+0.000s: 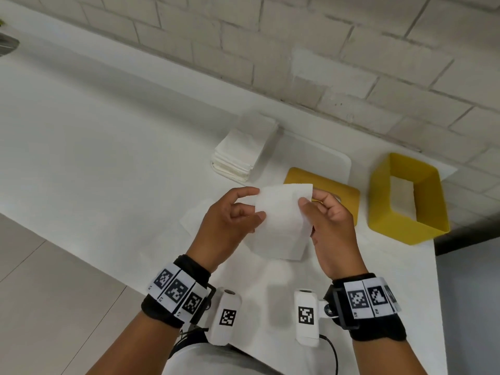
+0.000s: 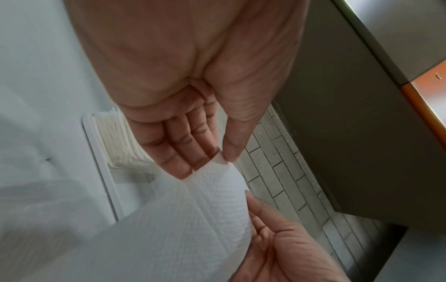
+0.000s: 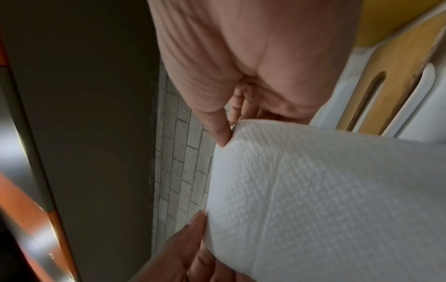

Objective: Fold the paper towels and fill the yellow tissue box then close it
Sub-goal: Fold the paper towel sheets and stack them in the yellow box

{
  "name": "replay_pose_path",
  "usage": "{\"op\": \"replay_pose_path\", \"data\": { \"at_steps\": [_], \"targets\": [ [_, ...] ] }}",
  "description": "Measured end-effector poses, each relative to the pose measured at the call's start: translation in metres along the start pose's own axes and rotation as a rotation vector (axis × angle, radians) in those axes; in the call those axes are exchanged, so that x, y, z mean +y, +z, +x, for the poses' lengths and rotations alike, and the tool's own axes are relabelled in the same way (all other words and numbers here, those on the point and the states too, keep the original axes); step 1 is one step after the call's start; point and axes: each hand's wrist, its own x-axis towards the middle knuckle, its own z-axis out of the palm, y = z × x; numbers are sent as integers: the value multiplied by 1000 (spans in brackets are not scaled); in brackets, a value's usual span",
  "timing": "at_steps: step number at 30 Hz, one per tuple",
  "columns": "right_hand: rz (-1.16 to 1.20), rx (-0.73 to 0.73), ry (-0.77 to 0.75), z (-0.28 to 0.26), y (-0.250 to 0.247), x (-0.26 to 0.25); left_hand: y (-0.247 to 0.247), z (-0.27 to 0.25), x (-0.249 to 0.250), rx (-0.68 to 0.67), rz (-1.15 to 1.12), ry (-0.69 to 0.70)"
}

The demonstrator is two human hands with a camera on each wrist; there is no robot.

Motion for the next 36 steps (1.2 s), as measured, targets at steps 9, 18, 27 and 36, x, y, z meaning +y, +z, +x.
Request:
{"op": "replay_pose_path", "data": {
  "at_steps": [9, 18, 27, 36],
  "targets": [
    [39, -20, 35, 0, -3, 5, 2, -1, 3, 80, -25, 32],
    [8, -65, 66, 1, -14, 15, -1, -2, 4, 126, -36, 62],
    [60, -70, 124, 2, -12, 18, -3, -1, -5, 116, -100, 26],
    [11, -73, 291, -4, 15, 42, -20, -22, -22, -110, -549, -508]
  ]
}}
